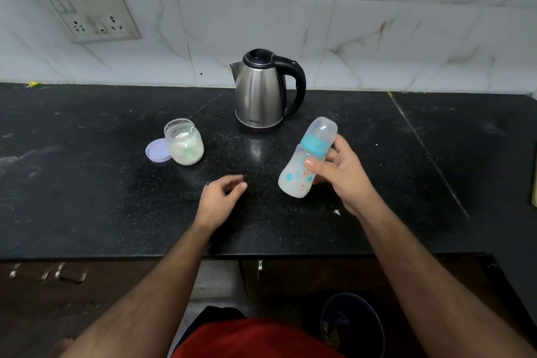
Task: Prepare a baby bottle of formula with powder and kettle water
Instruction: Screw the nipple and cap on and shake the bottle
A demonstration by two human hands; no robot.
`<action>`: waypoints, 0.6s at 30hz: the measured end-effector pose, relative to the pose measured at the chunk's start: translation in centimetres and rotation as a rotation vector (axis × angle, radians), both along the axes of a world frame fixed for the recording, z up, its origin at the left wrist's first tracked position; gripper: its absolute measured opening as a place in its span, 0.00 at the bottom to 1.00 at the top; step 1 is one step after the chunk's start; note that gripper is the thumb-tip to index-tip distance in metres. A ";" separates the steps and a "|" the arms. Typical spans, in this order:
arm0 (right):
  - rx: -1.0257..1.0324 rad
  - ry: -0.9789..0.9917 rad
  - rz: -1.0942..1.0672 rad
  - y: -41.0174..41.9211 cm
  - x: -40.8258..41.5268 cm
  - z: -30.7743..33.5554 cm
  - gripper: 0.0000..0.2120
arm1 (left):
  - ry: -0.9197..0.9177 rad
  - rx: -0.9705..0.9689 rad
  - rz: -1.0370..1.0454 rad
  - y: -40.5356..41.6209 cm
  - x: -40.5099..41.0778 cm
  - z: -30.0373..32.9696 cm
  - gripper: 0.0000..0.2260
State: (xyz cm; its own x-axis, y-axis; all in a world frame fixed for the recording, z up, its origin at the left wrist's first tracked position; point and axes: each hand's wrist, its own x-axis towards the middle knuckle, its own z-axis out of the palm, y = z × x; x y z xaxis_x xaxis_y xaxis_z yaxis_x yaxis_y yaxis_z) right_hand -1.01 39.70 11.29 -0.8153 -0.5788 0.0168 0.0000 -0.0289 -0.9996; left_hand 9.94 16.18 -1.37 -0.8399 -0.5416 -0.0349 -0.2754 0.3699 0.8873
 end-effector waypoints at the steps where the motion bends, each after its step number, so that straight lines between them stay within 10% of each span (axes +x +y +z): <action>1: 0.024 0.005 0.005 0.0 -0.4 -0.3 0.23 | 0.050 0.108 -0.013 0.6 -0.6 1.1 0.11; 18: 0.175 0.017 0.052 -2.8 -2.0 -6.2 0.26 | 0.128 0.284 -0.298 3.0 -4.2 4.3 0.09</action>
State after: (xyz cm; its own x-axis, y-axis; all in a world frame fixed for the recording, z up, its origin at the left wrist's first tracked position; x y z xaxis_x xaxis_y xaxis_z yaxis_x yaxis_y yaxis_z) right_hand -3.05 36.92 5.14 -0.7845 -0.6156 -0.0750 -0.0196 0.1455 -0.9892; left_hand 5.74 19.17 2.96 -0.9654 -0.2588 -0.0331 -0.0747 0.1525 0.9855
